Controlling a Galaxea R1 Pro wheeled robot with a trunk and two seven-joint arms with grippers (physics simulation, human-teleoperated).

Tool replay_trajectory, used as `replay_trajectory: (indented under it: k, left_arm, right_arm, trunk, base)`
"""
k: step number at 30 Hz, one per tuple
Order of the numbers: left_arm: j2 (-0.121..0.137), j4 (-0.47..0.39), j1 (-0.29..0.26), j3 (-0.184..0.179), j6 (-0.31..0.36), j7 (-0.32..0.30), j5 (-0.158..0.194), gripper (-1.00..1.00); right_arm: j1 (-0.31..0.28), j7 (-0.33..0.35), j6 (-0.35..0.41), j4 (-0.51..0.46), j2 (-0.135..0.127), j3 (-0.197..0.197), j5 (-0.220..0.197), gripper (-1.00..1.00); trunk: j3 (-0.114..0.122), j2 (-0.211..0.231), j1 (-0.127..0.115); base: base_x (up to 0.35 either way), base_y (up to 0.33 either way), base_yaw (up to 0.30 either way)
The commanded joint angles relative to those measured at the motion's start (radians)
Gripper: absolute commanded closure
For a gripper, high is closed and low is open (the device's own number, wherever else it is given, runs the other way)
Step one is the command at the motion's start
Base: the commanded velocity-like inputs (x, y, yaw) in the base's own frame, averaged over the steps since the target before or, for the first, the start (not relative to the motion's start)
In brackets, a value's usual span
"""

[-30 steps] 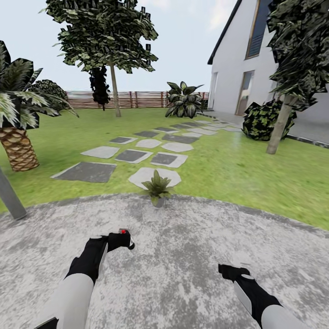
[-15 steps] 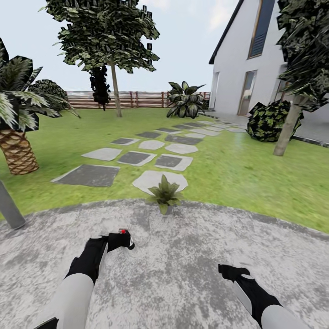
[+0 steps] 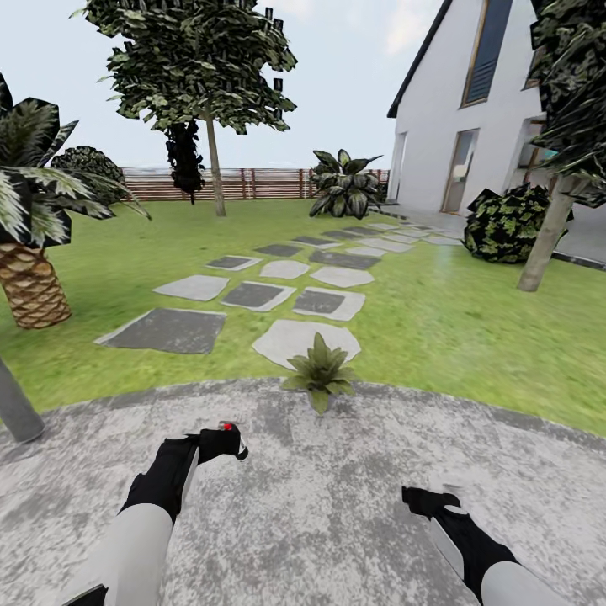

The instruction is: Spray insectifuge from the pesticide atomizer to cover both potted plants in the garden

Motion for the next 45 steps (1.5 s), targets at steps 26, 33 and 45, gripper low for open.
replay_trajectory:
  k: [26, 33, 45]
  left_arm:
    - [-0.002, -0.002, -0.001, 0.007, 0.004, -0.009, -0.008, 1.0]
    - [0.0, -0.003, -0.001, 0.007, 0.005, -0.009, -0.009, 1.0]
    - [0.0, -0.004, -0.001, 0.007, 0.005, -0.009, -0.008, 1.0]
  right_arm:
    - [0.0, -0.007, 0.006, -0.003, -0.001, 0.006, -0.008, -1.0]
    - [0.0, -0.007, 0.006, -0.003, -0.001, 0.006, -0.008, -1.0]
    - [0.0, -0.009, 0.006, -0.003, 0.0, 0.006, -0.008, -1.0]
  trunk:
    - [-0.001, 0.0, 0.0]
    - [-0.001, 0.0, 0.0]
    - [0.027, 0.063, -0.034]
  base:
    - [0.248, 0.212, -0.21]
    - [0.005, 0.005, -0.241]
    - [0.0, 0.0, -0.03]
